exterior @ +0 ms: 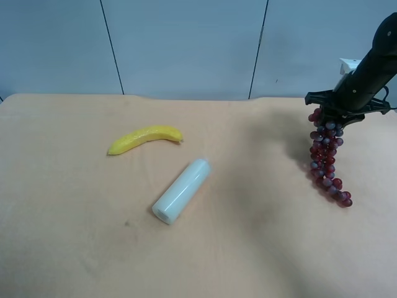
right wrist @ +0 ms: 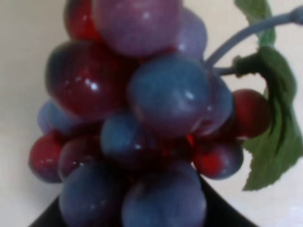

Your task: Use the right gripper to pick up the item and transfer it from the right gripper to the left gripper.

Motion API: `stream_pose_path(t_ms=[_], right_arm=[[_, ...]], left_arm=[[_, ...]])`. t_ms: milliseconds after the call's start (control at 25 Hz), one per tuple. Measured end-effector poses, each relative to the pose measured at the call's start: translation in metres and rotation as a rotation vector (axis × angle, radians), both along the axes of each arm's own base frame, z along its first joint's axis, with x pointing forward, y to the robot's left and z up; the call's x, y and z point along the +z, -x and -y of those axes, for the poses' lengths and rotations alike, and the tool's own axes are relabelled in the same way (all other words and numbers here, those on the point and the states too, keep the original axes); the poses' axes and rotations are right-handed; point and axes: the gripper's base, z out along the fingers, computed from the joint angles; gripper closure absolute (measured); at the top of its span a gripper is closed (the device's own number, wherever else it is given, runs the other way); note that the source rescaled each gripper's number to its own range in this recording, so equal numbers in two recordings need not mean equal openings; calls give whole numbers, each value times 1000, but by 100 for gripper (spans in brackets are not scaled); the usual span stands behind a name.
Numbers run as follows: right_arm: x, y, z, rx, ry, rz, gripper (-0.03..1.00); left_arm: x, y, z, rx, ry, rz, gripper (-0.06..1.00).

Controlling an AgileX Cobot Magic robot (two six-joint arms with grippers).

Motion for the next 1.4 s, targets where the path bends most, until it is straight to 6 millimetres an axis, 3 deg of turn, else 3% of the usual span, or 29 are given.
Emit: stream_pose_path(t_ms=[360,720,1080,1400], right_arm=[[7,2,-30,100,-328,-2,93],[33,13,-74,404,-690,47,93],[82,37,-131,694,-654,201,94],[89,49,-173,788,-636,232,95]], left_arm=[[0,0,0,0,0,0,11],[0,0,0,0,0,0,11],[0,0,0,0,0,0,11],[0,0,0,0,0,0,11]])
